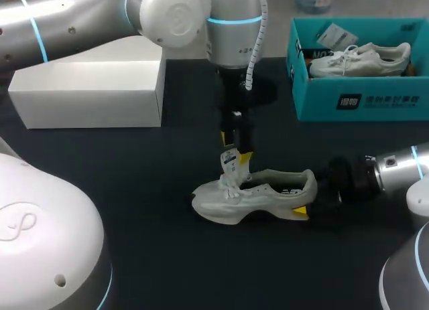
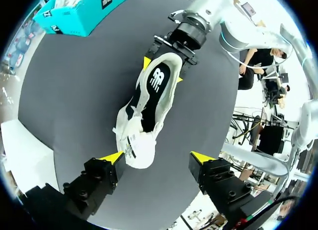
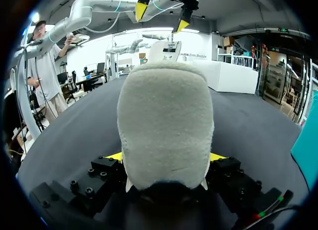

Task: Take the shoe out of the shoebox, open the shoe tongue, remove and reinsert the insole, then place the shoe into the shoebox

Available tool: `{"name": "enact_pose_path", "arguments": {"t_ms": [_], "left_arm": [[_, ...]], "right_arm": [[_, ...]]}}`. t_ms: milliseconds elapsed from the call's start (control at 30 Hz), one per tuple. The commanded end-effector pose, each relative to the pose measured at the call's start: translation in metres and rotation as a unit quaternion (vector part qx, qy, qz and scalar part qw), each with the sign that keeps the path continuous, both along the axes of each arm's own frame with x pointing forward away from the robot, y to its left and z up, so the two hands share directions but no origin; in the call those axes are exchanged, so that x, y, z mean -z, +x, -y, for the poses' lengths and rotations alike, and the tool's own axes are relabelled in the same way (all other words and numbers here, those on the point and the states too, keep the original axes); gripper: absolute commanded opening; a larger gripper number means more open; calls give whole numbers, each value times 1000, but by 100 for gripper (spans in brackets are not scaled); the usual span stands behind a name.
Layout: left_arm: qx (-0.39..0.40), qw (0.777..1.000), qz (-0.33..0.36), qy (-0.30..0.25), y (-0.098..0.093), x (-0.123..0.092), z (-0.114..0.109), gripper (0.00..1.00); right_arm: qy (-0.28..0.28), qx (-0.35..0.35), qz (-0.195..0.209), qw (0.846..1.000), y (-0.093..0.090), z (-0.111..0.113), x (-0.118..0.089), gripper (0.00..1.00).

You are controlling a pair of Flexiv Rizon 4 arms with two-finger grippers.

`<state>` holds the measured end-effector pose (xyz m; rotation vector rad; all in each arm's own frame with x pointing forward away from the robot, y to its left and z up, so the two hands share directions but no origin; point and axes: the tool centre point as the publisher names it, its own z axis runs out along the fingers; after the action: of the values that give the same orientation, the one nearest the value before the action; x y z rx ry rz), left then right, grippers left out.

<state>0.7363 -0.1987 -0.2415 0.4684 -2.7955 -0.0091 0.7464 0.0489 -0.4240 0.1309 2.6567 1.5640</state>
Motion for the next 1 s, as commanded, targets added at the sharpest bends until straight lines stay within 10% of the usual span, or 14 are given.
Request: {"name": "enact_pose_path", "arguments": {"t_ms": [33,633,1000], "left_arm": [[86,995,32,-47,-7,-4,6,0],[102,993,44,-47,-9,-12,14,0],[186,973,85,-106,-1,8,57,0]], "right_arm": [[-2,0,0,1000,0,0,0,0],[-2,0,0,1000,0,0,0,0],[-2,0,0,1000,0,0,0,0]]}}
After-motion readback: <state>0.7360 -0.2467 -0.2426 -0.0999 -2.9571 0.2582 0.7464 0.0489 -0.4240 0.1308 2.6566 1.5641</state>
